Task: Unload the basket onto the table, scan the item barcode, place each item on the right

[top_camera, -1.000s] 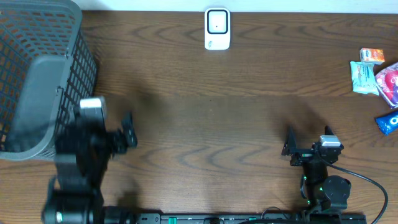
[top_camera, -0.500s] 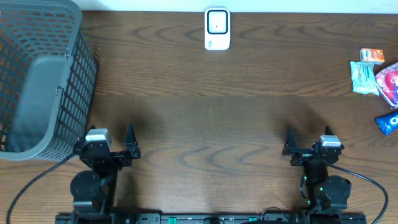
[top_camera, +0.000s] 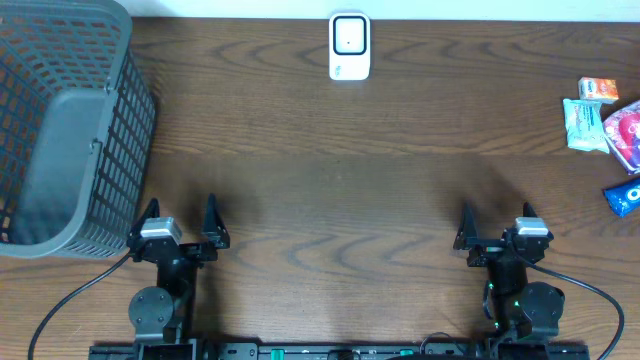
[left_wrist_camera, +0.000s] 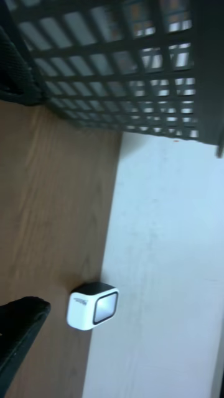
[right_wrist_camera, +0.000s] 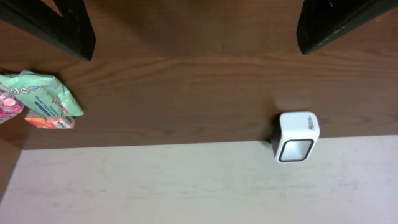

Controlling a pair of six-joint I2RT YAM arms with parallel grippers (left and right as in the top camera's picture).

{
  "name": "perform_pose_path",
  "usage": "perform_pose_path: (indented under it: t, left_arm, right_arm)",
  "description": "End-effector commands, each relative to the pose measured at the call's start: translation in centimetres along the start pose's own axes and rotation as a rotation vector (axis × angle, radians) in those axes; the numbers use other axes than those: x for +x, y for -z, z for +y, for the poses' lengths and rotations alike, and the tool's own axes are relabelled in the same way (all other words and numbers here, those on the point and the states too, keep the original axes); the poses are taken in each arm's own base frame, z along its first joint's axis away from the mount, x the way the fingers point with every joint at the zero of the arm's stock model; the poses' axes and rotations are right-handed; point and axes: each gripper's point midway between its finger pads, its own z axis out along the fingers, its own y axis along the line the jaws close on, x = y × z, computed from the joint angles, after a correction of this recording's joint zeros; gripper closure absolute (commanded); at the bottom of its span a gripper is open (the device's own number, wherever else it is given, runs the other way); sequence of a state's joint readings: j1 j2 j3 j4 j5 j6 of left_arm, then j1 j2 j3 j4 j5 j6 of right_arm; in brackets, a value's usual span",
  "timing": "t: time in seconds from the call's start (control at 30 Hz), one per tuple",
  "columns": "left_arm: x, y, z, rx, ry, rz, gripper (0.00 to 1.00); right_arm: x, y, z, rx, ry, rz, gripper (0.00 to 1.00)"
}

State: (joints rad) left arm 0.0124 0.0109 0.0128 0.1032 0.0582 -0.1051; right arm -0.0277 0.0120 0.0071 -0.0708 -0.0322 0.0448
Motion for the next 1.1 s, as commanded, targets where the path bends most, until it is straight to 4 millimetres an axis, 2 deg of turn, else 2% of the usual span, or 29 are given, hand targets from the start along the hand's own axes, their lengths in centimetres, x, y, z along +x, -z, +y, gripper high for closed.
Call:
perform_pose_path:
  t: [0.0,0.13,0.37,0.8,1.07]
  left_arm:
    - [0.0,0.0,-0.1,0.008,0.028,-0.009,0.02]
    - [0.5,0.0,0.0,0.003,0.027,0.012,0.02]
    - [4.4,0.4,0.7,-0.028,0.028,0.172,0.02]
    - [4.5,0.4,0.1,0.019,-0.112,0.174,0.02]
    - [4.5,0.4,0.3,0.009,-0.116,0.175,0.02]
  right_arm:
    - [0.0,0.0,-0.1,0.004,-0.014,-0.001,0.01]
    - [0.0,0.0,-0.1,0.004,-0.014,-0.001,0.01]
    - [0.0,0.0,-0.1,0.004,-0.014,-0.001,0.01]
    - [0.0,0.0,-0.1,0.004,-0.014,-0.001,0.01]
    - [0.0,0.0,-0.1,0.004,-0.014,-0.001,0.01]
